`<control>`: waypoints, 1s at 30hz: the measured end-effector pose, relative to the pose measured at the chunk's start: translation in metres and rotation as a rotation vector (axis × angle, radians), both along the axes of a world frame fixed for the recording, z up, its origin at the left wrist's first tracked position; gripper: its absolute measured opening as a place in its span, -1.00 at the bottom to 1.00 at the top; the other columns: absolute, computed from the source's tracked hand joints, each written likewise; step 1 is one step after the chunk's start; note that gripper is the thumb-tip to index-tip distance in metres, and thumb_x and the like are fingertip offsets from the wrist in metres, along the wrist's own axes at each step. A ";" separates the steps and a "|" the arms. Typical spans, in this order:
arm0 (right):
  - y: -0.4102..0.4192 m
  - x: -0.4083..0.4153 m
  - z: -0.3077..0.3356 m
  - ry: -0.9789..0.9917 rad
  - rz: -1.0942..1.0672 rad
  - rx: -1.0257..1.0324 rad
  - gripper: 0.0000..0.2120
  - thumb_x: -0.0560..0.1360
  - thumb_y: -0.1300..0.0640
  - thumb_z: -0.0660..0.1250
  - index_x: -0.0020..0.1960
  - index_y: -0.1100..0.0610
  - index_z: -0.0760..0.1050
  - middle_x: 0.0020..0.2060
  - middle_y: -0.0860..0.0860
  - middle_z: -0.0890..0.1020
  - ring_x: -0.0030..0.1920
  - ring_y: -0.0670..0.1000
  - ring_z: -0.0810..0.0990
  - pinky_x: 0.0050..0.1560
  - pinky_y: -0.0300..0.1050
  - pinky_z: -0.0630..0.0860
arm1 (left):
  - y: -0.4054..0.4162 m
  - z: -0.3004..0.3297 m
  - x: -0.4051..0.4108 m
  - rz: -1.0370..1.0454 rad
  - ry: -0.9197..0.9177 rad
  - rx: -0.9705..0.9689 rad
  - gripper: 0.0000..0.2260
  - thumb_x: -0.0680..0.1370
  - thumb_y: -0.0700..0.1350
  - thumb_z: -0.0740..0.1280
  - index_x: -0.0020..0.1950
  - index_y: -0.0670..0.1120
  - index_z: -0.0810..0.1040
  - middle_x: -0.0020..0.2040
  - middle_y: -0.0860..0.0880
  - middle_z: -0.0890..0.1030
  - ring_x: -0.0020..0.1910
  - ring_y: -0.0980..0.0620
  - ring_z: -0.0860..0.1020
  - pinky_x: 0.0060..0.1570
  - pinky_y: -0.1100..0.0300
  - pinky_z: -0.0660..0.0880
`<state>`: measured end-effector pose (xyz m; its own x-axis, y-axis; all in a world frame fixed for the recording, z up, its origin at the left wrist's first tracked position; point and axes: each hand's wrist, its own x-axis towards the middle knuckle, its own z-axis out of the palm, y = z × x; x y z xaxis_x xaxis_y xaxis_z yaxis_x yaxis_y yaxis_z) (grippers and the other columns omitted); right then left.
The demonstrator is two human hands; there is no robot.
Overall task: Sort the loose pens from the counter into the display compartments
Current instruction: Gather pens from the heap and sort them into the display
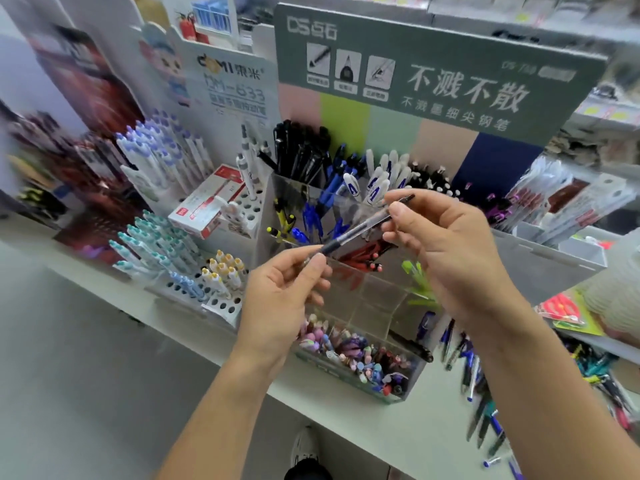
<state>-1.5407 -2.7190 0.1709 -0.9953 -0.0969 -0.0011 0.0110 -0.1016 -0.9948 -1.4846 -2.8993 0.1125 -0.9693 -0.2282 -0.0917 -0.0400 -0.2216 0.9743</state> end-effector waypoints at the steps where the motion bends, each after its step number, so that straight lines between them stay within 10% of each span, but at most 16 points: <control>1: -0.002 -0.003 0.003 0.022 -0.001 -0.015 -0.85 0.56 0.32 0.36 0.10 0.22 0.65 -0.18 0.06 0.71 -0.15 0.02 0.69 -0.06 -0.20 0.61 | -0.004 0.001 -0.002 0.033 -0.010 0.059 -0.85 0.56 -0.20 0.38 0.11 -0.13 0.66 -0.23 -0.05 0.68 -0.26 0.08 0.59 -0.30 0.31 0.54; 15: 0.014 -0.009 0.006 0.001 0.047 0.017 -0.80 0.41 0.16 0.42 0.01 0.20 0.64 -0.33 0.05 0.66 -0.33 -0.05 0.59 -0.29 -0.28 0.56 | -0.010 -0.005 -0.019 -0.020 -0.014 -0.006 -0.70 0.50 0.08 0.37 -0.20 -0.15 0.66 -0.40 -0.01 0.55 -0.41 0.10 0.46 -0.40 0.29 0.45; 30: 0.055 0.046 -0.022 0.306 -0.395 0.447 -0.90 0.51 0.28 0.47 -0.12 0.11 0.66 -0.31 -0.01 0.67 -0.34 0.03 0.62 -0.30 -0.08 0.59 | 0.033 -0.025 -0.022 -0.108 -0.122 -0.157 -0.89 0.61 -0.19 0.38 0.10 -0.04 0.64 -0.18 0.00 0.70 -0.20 0.09 0.66 -0.25 0.27 0.55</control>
<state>-1.4948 -2.6642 0.1488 -0.9177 0.2190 0.3315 -0.2318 0.3827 -0.8943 -1.5070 -2.8664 0.0879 -0.9727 -0.1448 -0.1813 -0.1749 -0.0560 0.9830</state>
